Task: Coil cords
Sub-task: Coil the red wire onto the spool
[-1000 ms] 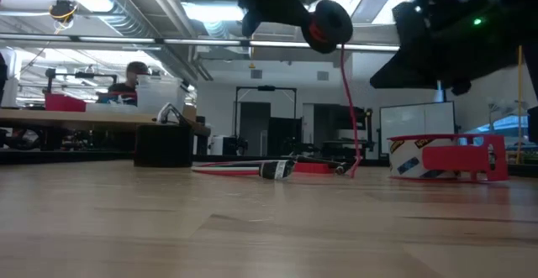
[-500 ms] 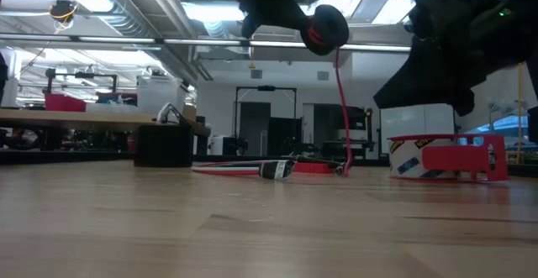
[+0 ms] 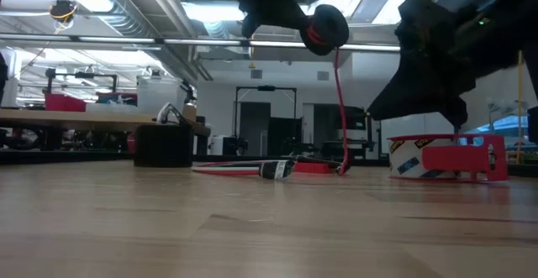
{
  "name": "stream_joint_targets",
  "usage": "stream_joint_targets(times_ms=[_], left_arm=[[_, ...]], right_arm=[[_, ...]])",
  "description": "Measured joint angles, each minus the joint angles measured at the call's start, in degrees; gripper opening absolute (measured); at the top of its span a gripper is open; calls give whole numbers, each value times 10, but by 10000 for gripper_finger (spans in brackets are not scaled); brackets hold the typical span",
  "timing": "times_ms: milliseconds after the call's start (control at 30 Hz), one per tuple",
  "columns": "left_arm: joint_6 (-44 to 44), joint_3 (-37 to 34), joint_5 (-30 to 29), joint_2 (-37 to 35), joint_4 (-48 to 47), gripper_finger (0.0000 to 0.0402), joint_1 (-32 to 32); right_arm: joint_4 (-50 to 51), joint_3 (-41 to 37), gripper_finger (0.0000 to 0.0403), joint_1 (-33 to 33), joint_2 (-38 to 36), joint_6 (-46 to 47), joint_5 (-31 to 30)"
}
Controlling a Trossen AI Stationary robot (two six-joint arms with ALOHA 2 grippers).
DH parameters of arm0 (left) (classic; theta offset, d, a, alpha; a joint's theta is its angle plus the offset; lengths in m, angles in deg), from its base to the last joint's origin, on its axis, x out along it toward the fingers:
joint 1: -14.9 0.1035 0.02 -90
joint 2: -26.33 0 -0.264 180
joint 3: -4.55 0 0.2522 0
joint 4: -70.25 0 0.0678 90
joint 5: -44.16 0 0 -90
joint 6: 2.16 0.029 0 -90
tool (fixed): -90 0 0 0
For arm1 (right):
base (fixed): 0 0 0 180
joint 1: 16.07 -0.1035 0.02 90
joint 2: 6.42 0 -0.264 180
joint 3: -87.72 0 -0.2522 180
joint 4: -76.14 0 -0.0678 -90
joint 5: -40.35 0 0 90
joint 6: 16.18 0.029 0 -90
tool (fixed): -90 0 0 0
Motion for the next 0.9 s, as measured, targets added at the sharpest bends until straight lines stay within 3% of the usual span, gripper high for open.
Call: stream_joint_targets(times_ms=[233,567,900], left_arm=[[0,0,0,0,0,0,0],[-20,0,0,0,1,0,-1],[-52,0,36,0,20,0,-5]], right_arm=[[20,0,47,29,0,0,53],[23,0,47,78,0,0,-52],[30,0,47,134,0,-1,-67]])
